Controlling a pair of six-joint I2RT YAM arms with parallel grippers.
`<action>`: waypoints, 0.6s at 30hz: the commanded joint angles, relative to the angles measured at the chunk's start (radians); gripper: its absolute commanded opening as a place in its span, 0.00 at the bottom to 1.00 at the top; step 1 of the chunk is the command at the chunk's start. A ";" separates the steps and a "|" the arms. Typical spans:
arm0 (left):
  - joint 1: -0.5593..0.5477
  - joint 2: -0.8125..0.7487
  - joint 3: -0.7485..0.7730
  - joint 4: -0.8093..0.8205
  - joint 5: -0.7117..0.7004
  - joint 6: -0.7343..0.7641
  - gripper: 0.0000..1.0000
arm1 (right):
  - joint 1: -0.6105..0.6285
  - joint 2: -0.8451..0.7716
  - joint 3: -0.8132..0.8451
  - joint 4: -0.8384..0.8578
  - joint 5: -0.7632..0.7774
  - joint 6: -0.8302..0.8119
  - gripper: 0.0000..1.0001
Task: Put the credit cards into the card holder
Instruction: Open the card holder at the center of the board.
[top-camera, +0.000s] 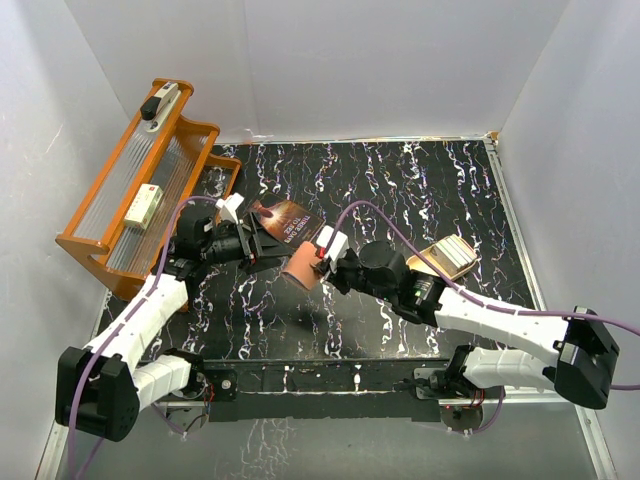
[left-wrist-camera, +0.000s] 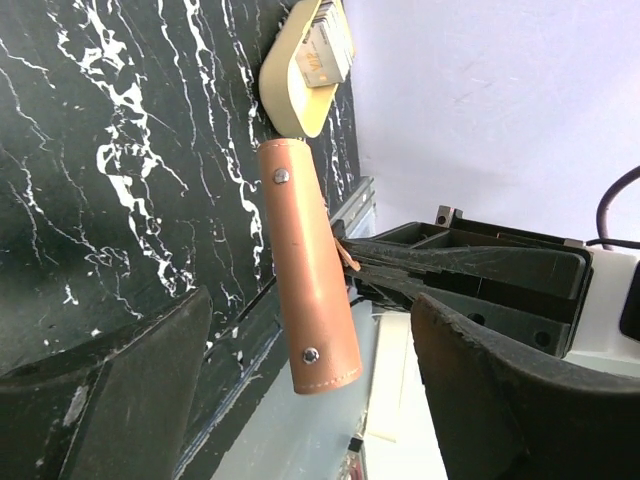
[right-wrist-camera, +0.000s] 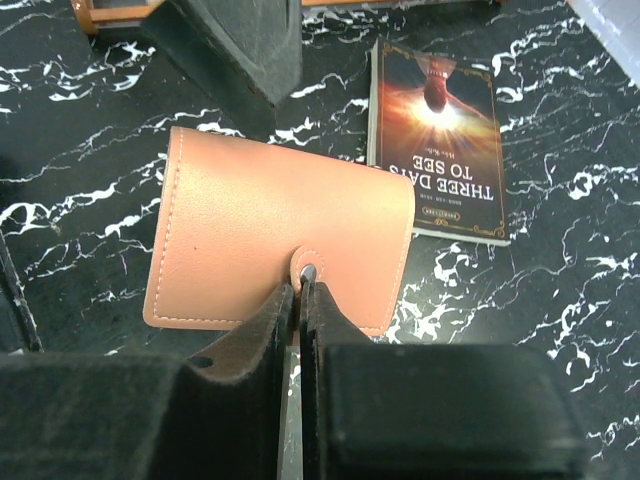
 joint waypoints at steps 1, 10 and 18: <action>0.005 -0.003 -0.033 0.108 0.091 -0.069 0.77 | 0.021 -0.002 0.060 0.111 0.001 -0.035 0.00; 0.002 0.001 -0.089 0.156 0.103 -0.101 0.55 | 0.047 0.039 0.068 0.169 0.011 -0.048 0.00; 0.001 -0.011 -0.119 0.167 0.099 -0.131 0.21 | 0.050 0.058 0.036 0.238 0.040 -0.050 0.00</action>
